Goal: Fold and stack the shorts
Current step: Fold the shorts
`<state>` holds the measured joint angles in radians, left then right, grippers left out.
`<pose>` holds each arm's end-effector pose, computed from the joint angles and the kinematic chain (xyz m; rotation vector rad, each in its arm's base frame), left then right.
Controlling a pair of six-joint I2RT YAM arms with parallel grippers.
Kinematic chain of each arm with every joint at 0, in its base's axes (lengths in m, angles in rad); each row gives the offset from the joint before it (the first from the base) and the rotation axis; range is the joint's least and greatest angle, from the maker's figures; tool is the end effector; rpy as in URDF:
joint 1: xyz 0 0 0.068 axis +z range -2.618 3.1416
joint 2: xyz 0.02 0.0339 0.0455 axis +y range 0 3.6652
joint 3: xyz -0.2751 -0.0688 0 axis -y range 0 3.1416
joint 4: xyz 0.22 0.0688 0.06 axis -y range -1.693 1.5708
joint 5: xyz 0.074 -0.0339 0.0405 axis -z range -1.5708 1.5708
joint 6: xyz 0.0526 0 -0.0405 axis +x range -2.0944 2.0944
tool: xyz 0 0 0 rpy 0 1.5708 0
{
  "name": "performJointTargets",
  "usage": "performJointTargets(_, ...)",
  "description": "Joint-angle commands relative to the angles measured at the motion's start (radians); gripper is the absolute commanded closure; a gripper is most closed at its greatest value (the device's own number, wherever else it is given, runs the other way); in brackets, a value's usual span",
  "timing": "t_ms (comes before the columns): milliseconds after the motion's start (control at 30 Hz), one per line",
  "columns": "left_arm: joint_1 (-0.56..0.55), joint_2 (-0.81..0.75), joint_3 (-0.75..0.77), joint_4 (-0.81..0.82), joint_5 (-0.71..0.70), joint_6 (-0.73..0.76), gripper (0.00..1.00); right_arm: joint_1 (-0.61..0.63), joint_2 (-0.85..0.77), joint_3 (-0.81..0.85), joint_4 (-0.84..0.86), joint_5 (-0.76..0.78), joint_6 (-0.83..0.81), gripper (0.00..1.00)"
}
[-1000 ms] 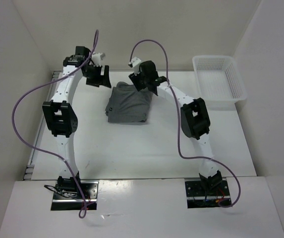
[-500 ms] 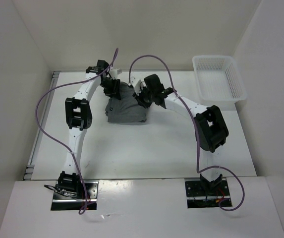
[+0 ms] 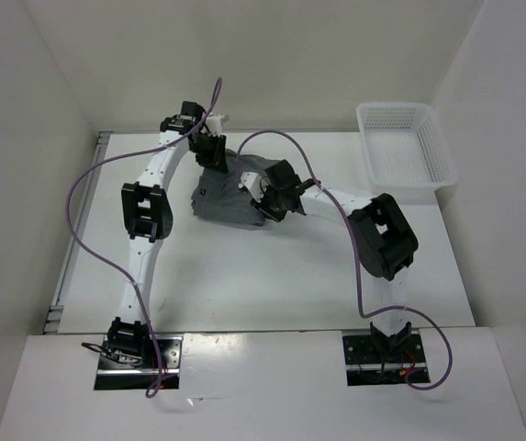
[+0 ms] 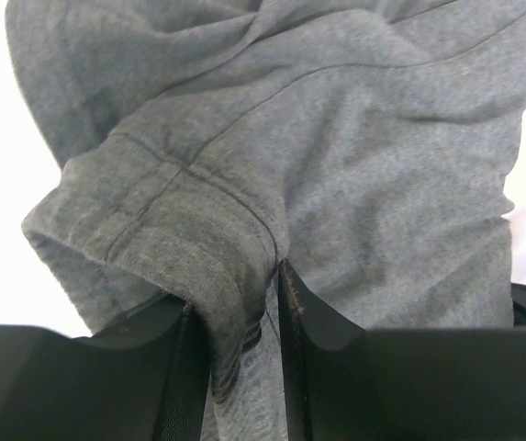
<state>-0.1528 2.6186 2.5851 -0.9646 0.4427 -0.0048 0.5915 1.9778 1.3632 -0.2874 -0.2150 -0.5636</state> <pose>0.5363 -0.1054 0.2014 0.3553 2.5181 -0.6281 0.3432 0.2441 0.1899 -1.4218 2.0127 0.2777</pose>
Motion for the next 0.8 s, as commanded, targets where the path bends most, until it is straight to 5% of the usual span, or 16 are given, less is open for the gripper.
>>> performJointTargets(0,-0.01,-0.054,0.052,0.04,-0.016,0.005,0.61,0.007,0.032,0.047,0.051,0.028,-0.027,0.76)
performJointTargets(233,-0.01,-0.045,0.073,0.084,-0.16,0.005,0.58,0.007,-0.008,-0.004,0.051,0.049,-0.058,0.77)
performJointTargets(367,-0.021,-0.023,0.063,0.093,-0.341,0.005,0.42,0.007,-0.036,-0.035,0.042,0.049,-0.058,0.76)
performJointTargets(600,-0.03,-0.057,0.052,0.102,-0.381,0.005,0.05,0.007,-0.099,0.014,0.073,0.129,-0.01,0.52)
performJointTargets(767,-0.008,-0.209,-0.02,0.112,-0.4,0.005,0.0,0.007,-0.209,0.053,0.085,0.166,0.021,0.42)
